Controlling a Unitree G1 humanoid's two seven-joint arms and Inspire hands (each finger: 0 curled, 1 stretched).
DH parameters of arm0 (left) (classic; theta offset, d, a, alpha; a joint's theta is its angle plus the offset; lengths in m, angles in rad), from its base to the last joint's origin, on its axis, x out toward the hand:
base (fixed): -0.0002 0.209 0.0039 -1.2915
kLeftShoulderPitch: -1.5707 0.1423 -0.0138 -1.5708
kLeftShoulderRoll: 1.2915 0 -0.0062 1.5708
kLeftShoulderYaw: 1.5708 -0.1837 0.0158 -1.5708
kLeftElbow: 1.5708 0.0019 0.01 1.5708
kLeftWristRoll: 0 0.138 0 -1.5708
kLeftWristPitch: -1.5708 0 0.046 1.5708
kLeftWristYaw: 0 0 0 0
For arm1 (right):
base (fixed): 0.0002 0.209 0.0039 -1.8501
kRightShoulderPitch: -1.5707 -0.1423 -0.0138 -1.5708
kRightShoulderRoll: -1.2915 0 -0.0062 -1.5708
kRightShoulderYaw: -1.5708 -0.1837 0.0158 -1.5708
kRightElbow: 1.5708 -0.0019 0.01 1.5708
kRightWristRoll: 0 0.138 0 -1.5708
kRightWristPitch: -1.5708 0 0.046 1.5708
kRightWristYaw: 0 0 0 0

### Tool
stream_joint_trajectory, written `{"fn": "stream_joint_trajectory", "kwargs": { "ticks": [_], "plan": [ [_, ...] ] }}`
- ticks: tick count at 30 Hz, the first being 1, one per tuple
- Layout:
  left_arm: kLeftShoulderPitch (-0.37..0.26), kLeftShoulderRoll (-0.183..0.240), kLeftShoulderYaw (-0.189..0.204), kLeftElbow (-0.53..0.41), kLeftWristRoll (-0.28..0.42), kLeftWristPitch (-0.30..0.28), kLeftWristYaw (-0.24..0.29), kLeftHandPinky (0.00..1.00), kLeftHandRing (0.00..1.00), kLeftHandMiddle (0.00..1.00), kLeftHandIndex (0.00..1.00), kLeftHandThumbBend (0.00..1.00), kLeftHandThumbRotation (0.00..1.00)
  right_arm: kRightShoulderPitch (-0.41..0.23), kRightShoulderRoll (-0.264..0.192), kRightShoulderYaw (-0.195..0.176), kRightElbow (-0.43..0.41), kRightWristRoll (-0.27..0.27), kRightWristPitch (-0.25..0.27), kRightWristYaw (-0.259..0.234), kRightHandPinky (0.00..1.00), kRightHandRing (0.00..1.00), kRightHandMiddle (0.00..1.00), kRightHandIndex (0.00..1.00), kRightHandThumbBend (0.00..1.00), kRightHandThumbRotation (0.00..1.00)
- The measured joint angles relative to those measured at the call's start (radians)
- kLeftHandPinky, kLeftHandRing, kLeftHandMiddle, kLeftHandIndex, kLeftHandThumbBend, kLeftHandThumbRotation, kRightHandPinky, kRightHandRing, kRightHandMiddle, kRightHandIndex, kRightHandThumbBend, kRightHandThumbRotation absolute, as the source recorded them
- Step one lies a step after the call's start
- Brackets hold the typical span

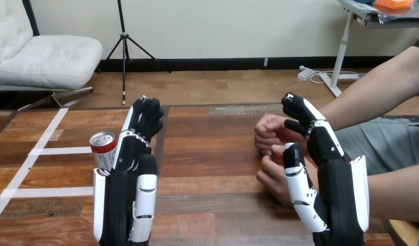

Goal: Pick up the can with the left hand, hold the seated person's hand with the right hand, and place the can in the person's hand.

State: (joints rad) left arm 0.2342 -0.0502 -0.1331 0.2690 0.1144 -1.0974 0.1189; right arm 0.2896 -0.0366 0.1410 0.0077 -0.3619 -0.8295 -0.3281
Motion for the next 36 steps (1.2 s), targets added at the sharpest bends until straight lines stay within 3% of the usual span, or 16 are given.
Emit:
{"fn": "stream_joint_trajectory", "kwargs": {
  "ticks": [5, 13, 20, 36],
  "plan": [
    [0.0, -0.002, 0.031, 0.0, 0.054, 0.0, 0.034, 0.89, 0.91, 0.91, 0.92, 0.5, 0.42, 0.0, 0.0, 0.0, 0.0, -0.001, 0.0, 0.0, 0.78, 0.84, 0.86, 0.84, 0.26, 0.75],
    [0.0, -0.006, 0.096, -0.005, 0.189, 0.002, 0.125, 0.95, 0.95, 0.94, 0.93, 0.57, 0.26, 0.0, 0.0, 0.0, 0.0, -0.001, 0.0, 0.0, 0.78, 0.85, 0.86, 0.84, 0.26, 0.75],
    [0.0, -0.006, 0.156, -0.034, 0.302, 0.03, 0.225, 0.99, 0.99, 0.97, 0.94, 0.59, 0.22, 0.0, 0.0, 0.001, 0.0, 0.002, 0.0, 0.001, 0.78, 0.85, 0.86, 0.84, 0.25, 0.74],
    [-0.001, -0.004, 0.229, -0.057, 0.417, 0.07, 0.393, 1.0, 1.0, 0.99, 0.97, 0.62, 0.17, 0.0, 0.0, 0.0, 0.0, -0.003, 0.0, 0.001, 0.79, 0.85, 0.86, 0.84, 0.26, 0.74]
  ]
}}
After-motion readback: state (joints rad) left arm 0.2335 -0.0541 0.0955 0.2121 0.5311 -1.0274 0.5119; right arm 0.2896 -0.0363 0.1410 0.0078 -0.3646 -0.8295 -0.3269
